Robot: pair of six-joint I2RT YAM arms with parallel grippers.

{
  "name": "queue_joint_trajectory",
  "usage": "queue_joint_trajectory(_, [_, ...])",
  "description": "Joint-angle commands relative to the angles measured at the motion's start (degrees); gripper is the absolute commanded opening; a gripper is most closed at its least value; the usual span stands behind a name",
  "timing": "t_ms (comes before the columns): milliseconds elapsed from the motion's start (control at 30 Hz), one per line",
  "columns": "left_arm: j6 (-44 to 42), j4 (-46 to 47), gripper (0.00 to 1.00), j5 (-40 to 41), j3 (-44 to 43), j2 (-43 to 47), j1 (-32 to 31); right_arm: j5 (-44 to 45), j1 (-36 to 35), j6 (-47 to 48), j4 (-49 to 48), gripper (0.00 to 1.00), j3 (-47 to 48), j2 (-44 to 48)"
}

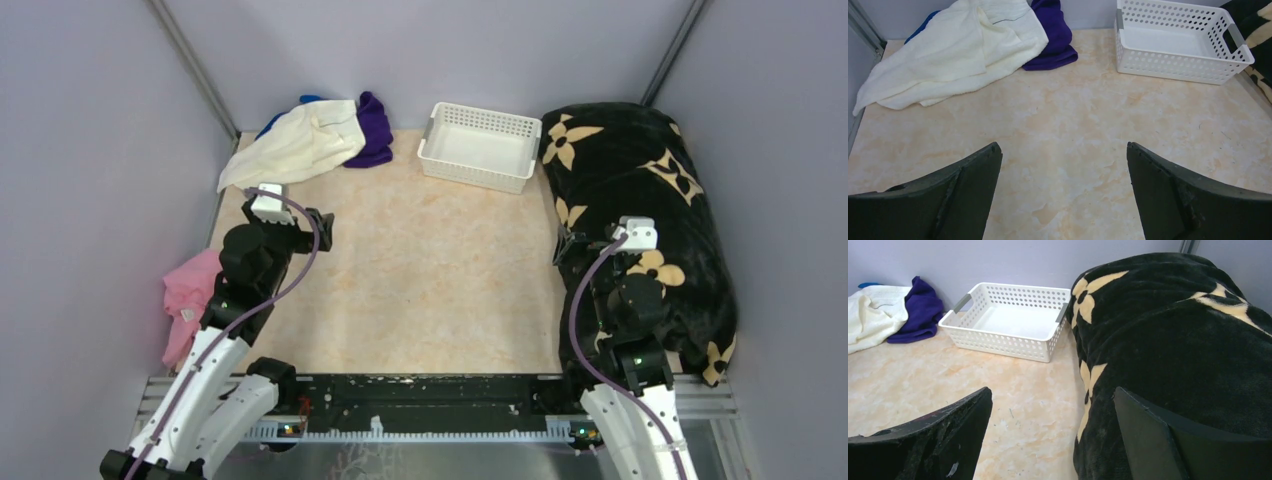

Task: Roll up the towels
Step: Pick up the towel at the corner of the board.

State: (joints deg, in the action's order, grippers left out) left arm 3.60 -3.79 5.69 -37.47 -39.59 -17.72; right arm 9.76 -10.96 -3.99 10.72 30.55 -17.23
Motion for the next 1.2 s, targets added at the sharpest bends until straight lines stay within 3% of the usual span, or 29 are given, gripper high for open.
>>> queue_joint_trajectory(0, [0.0,1.8,0.99,1.0,0.5,-0.5,0.1,-0.4,0.2,0.8,-2.5,0.92,2.4,1.2])
queue_joint_trajectory(300, [0.6,1.2,0.99,3.6,-2.6,-10.1,0.2,-1.7,0.2,0.7,-2.8,0.94,2.2,2.3])
queue_joint_trajectory(467, [1.1,2.9,0.99,6.0,-6.8,-20.3,1.3,-3.6,0.2,0.6,-3.0,0.94,2.0,2.4])
queue_joint_trajectory(567, [0.7,6.1,0.99,3.3,-10.4,-28.3,5.0,-4.2,0.2,0.6,-3.1,0.94,1.9,2.5])
queue_joint_trajectory(767, [3.4,8.0,0.99,-0.5,-23.6,-48.8,14.0,-5.1,0.2,0.8,-2.2,0.94,1.6,2.8])
queue_joint_trajectory(1167, [-6.1,8.3,0.97,2.0,-51.7,-80.9,17.7,-4.3,0.2,2.0,-1.3,0.94,1.5,1.0])
